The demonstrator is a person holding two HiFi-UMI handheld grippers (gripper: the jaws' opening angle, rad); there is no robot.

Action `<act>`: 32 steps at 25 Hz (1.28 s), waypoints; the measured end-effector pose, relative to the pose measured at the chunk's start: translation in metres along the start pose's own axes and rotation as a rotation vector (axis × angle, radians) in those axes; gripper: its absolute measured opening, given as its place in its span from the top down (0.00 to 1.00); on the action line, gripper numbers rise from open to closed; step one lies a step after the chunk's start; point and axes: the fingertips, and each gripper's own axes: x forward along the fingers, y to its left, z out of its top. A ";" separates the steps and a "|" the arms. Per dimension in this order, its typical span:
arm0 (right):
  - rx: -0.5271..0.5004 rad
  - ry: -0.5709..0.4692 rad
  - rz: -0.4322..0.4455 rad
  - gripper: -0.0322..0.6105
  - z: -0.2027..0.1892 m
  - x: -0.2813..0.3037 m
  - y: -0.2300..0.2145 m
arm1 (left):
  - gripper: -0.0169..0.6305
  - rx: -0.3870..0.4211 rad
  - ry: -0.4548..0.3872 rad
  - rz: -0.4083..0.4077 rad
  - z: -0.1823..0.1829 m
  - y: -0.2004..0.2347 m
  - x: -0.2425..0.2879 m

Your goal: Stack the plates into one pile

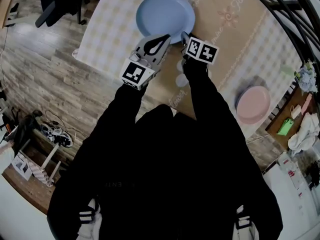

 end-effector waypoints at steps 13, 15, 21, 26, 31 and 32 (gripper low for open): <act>0.373 0.000 0.042 0.90 -0.001 -0.004 -0.014 | 0.94 -0.005 0.006 -0.004 -0.001 -0.001 -0.010; 0.407 0.008 0.050 0.90 -0.005 -0.008 -0.017 | 0.94 0.002 0.004 -0.012 -0.001 -0.002 -0.009; 0.442 -0.011 0.044 0.89 -0.007 -0.035 -0.032 | 0.94 0.004 0.001 -0.052 0.005 -0.015 -0.005; 0.483 -0.049 0.039 0.89 -0.009 -0.068 -0.050 | 0.94 0.020 0.005 -0.106 0.013 -0.036 0.001; 0.533 -0.094 0.029 0.89 -0.016 -0.102 -0.070 | 0.94 0.036 0.016 -0.175 0.015 -0.058 0.009; 0.545 -0.105 0.028 0.89 -0.017 -0.110 -0.072 | 0.94 0.036 0.016 -0.188 0.018 -0.062 0.009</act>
